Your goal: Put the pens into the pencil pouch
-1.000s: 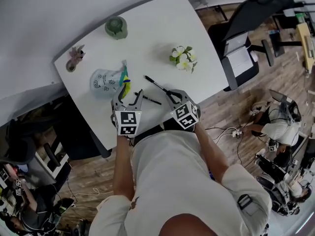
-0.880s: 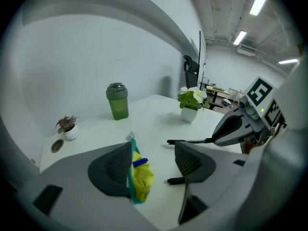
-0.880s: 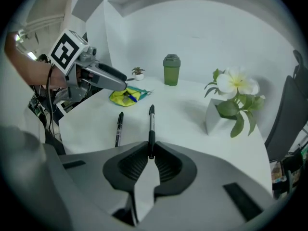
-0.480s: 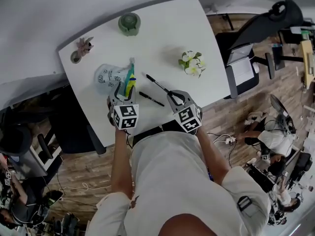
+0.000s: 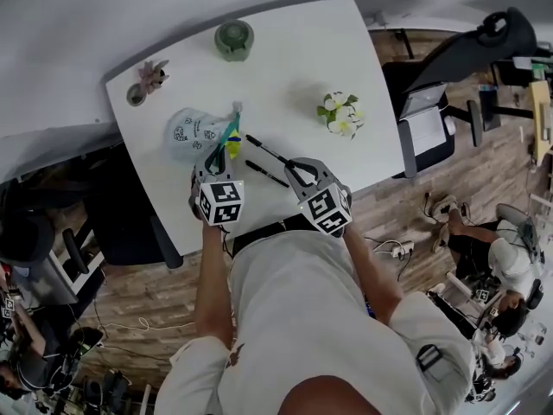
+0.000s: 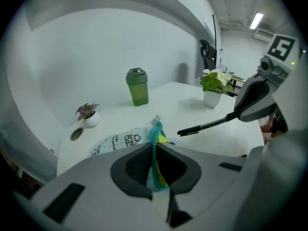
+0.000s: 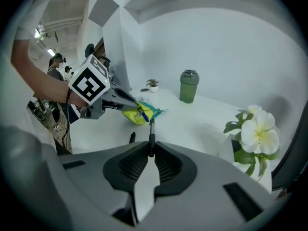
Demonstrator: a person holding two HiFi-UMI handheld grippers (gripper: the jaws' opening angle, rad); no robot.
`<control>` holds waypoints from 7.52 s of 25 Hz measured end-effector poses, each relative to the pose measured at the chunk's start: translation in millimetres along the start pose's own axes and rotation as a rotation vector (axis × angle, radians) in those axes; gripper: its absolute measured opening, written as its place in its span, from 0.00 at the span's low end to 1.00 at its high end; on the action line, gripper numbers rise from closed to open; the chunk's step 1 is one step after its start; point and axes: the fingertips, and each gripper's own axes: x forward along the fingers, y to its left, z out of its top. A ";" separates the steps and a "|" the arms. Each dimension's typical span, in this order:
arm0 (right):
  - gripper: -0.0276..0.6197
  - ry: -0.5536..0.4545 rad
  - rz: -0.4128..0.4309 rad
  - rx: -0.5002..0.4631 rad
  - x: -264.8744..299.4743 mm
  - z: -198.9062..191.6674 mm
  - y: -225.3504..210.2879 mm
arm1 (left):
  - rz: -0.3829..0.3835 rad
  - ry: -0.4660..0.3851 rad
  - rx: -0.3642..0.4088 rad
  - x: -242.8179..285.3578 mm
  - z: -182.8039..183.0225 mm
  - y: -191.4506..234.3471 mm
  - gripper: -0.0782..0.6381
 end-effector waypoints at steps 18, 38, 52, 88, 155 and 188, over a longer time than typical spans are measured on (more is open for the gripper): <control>0.11 -0.159 0.182 -0.075 2.9 67.0 32.3 | -0.020 -0.074 -0.178 -28.7 19.8 10.4 0.12; 0.11 -0.163 0.314 -0.114 83.3 88.6 64.8 | -0.042 -0.126 -0.298 -40.6 23.3 13.1 0.12; 0.19 -0.092 0.227 -0.110 103.7 70.1 57.1 | -0.086 -0.109 -0.250 -31.8 20.3 5.6 0.12; 0.24 0.060 -0.010 0.082 17.8 -76.2 49.5 | -0.120 -0.070 -0.044 -21.3 7.3 -9.6 0.12; 0.10 -0.025 0.265 -0.068 128.4 69.4 69.3 | -0.072 -0.126 -0.307 -29.3 7.1 5.3 0.12; 0.26 -0.456 -0.193 0.033 -53.8 119.0 24.5 | -0.096 -0.405 -0.135 -112.2 66.5 -2.5 0.34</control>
